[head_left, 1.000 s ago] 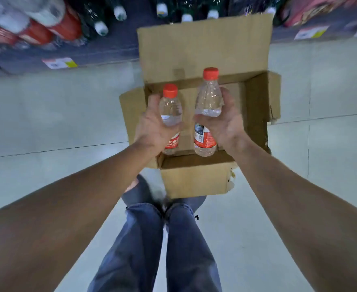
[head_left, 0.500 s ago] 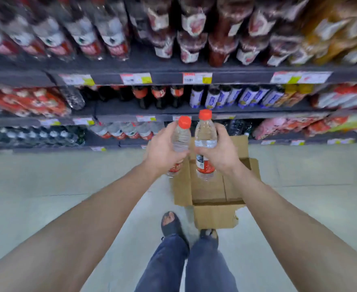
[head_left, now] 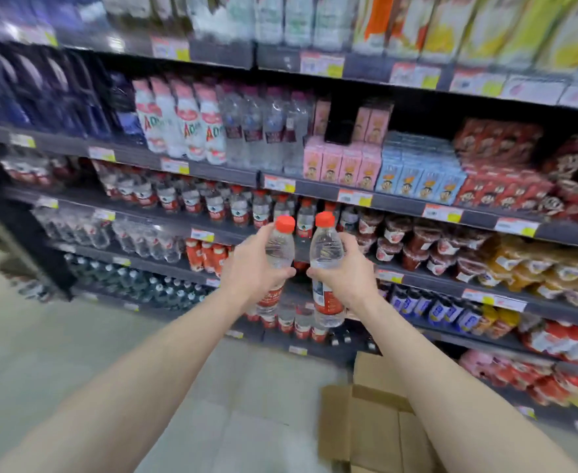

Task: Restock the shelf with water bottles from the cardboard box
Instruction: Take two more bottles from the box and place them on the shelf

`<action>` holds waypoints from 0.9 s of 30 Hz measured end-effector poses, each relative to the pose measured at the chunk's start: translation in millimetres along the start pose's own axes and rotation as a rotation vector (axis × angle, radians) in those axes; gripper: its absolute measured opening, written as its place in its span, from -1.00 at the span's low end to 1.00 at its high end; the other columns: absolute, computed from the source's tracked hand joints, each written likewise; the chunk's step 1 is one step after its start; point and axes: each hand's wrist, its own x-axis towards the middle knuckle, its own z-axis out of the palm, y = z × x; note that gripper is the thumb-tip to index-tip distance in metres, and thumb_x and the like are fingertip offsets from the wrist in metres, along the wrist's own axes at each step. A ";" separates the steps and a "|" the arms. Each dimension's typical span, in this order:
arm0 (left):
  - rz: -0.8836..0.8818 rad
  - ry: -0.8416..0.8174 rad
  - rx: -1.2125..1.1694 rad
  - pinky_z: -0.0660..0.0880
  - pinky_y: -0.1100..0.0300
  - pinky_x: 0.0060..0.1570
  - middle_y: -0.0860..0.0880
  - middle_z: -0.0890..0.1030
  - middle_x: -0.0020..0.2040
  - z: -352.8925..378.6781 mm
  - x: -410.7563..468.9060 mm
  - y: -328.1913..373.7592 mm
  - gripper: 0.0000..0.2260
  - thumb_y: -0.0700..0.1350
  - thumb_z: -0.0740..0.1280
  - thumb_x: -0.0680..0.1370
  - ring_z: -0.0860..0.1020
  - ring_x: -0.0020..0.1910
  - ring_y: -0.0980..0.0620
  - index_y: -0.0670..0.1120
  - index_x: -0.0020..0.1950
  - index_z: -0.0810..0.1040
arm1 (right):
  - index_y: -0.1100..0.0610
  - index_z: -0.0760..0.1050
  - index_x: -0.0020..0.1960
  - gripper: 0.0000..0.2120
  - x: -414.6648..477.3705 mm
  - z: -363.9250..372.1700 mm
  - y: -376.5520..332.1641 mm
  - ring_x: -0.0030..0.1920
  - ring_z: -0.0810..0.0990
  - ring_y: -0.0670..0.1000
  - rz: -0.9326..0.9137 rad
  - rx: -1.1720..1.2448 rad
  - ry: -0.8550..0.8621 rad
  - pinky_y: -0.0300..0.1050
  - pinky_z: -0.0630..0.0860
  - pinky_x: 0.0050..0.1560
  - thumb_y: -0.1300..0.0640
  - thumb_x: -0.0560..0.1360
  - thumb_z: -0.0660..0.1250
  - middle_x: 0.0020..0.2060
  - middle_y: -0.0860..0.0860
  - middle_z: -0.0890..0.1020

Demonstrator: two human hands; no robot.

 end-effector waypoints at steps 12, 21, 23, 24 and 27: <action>-0.052 0.103 -0.134 0.56 0.03 0.23 0.10 0.61 0.32 -264.9 -14.2 -122.7 -0.01 0.33 0.61 0.27 0.59 0.25 0.08 0.15 0.59 0.23 | -0.11 0.26 0.53 -0.15 -29.1 141.7 -243.7 0.25 0.52 -0.03 -0.246 0.114 -0.068 -0.13 0.46 0.05 -0.03 0.36 0.61 0.36 -0.11 0.49; -0.052 0.162 -0.173 0.58 0.02 0.16 0.06 0.64 0.18 -429.5 40.4 -328.8 -0.10 0.24 0.64 0.28 0.61 0.14 0.04 0.18 0.54 0.31 | -0.06 0.29 0.52 -0.16 7.5 357.0 -399.6 0.23 0.45 -0.11 -0.292 0.204 -0.077 -0.15 0.41 0.16 0.02 0.35 0.63 0.27 -0.15 0.48; -0.068 0.164 -0.192 0.62 -0.03 0.14 0.06 0.67 0.15 -458.4 60.0 -372.6 -0.08 0.34 0.60 0.19 0.64 0.14 0.03 0.20 0.49 0.35 | -0.16 0.35 0.40 -0.29 20.8 399.4 -425.8 0.10 0.49 -0.13 -0.277 0.211 -0.074 -0.15 0.43 0.07 0.02 0.36 0.61 0.11 -0.28 0.50; -0.073 0.166 -0.199 0.63 -0.03 0.13 0.06 0.67 0.14 -470.4 69.1 -394.8 -0.08 0.35 0.59 0.17 0.65 0.13 0.03 0.20 0.47 0.37 | -0.21 0.36 0.31 -0.35 28.1 419.6 -436.1 0.04 0.53 -0.13 -0.266 0.207 -0.072 -0.14 0.45 0.04 0.01 0.35 0.61 0.03 -0.34 0.51; -0.087 0.185 -0.210 0.61 -0.04 0.16 0.06 0.68 0.13 -497.7 96.4 -456.7 -0.16 0.27 0.63 0.22 0.65 0.14 0.04 0.21 0.44 0.40 | -0.21 0.39 0.24 -0.41 51.2 476.7 -459.9 0.00 0.56 -0.19 -0.251 0.188 -0.078 -0.14 0.48 0.00 -0.02 0.32 0.60 -0.04 -0.31 0.56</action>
